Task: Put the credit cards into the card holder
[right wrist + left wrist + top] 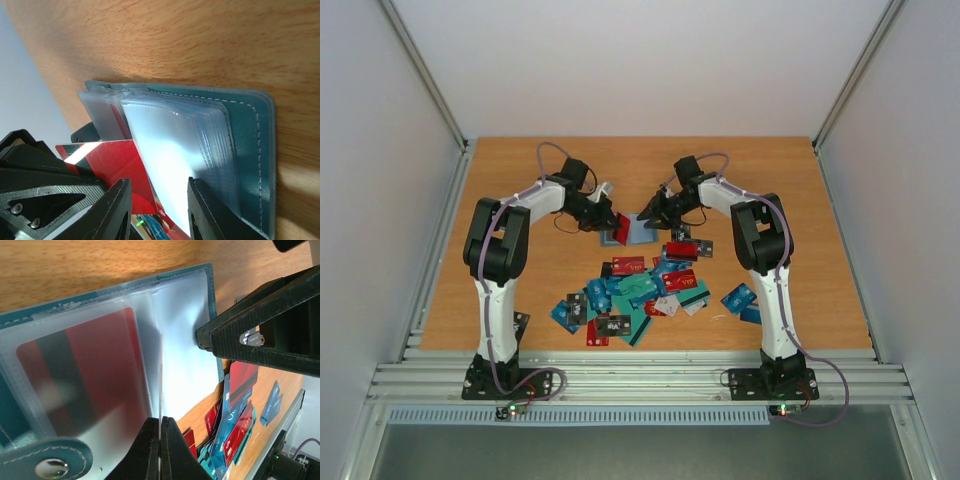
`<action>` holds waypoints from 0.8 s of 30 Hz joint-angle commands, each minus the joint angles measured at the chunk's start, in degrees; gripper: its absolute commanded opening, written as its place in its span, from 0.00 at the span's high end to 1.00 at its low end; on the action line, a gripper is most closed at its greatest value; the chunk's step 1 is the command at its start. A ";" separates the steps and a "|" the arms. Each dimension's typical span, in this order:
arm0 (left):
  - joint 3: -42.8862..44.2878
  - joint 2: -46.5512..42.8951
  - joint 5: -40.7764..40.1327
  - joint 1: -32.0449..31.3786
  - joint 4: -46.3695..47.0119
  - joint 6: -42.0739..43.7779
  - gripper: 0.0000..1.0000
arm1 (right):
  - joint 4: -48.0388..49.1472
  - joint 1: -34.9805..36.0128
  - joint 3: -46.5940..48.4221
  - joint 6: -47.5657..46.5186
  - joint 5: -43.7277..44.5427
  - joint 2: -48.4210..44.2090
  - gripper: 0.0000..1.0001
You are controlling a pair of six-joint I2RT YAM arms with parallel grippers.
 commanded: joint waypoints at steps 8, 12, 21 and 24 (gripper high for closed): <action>-0.66 0.74 2.58 0.12 3.30 -0.35 1.00 | -2.16 -0.02 0.98 -0.97 1.51 2.31 0.67; -0.63 1.03 2.19 0.07 3.46 -0.64 1.00 | -2.34 -0.02 0.89 -1.11 1.50 2.25 0.67; 0.28 2.17 2.60 0.10 4.02 -1.35 1.00 | -2.43 -0.02 0.63 -1.29 1.45 2.15 0.68; 0.42 2.62 2.86 0.12 4.58 -1.91 1.00 | -2.43 -0.02 0.65 -1.33 1.43 2.12 0.68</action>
